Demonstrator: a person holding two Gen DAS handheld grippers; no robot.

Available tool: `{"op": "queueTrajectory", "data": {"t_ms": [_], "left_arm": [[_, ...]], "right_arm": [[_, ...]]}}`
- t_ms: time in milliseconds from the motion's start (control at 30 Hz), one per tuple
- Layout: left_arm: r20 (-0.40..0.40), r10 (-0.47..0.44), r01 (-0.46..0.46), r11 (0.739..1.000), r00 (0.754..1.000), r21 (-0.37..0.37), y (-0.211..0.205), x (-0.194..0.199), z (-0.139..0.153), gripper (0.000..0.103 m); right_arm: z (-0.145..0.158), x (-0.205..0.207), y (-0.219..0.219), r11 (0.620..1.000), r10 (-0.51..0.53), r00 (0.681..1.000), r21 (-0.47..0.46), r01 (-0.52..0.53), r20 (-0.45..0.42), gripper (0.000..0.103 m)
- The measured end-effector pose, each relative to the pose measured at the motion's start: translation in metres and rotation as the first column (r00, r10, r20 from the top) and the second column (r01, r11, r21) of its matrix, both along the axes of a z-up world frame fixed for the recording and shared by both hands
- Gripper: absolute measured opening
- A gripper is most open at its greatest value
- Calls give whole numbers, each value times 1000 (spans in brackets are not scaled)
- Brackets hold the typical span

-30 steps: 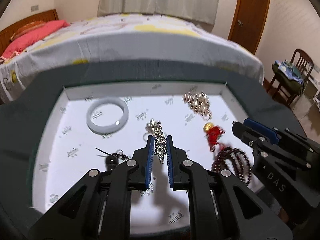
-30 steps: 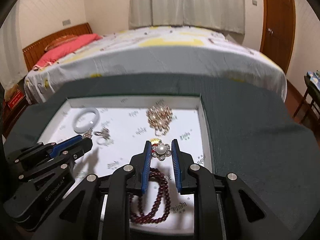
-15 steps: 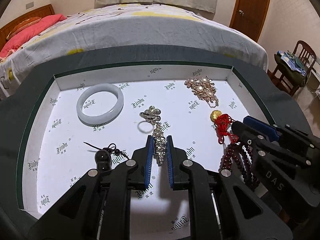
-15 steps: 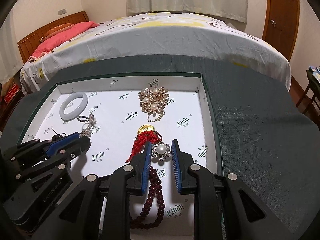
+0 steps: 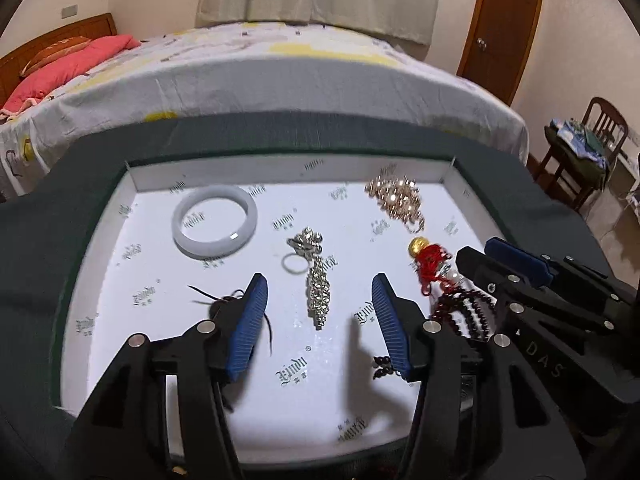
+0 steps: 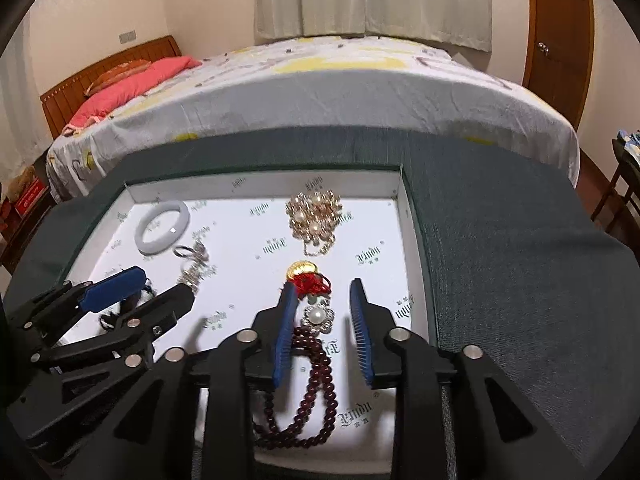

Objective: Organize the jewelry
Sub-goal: 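Carry both pieces over the tray and open both tools to drop them, then grasp the gold chain necklace with the left tool while the right tool grasps the red flower charm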

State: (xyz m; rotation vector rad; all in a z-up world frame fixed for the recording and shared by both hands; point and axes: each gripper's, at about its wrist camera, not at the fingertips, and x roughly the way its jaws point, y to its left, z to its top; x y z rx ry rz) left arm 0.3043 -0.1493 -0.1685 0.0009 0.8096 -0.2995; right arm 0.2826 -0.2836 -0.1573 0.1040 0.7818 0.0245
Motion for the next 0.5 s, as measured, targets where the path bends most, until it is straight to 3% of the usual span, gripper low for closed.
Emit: {"op": "queueTrajectory", "data": {"t_ms": [133,233,500], "left_arm": [[54,-3,3,1000,999,-1,13,-18,15,61],[81,14,-14,1000,997,-3,29,-33,24,62],[67,54,-57,997,996,48,82,-72,23,62]], "right_arm": [[16,-17,6,1000,-2,999,9,2,43,38],[22,-31,13,1000,-4,998,19,3,61,38],[18,-66,45,999,37,998,38,-39,48,38]]}}
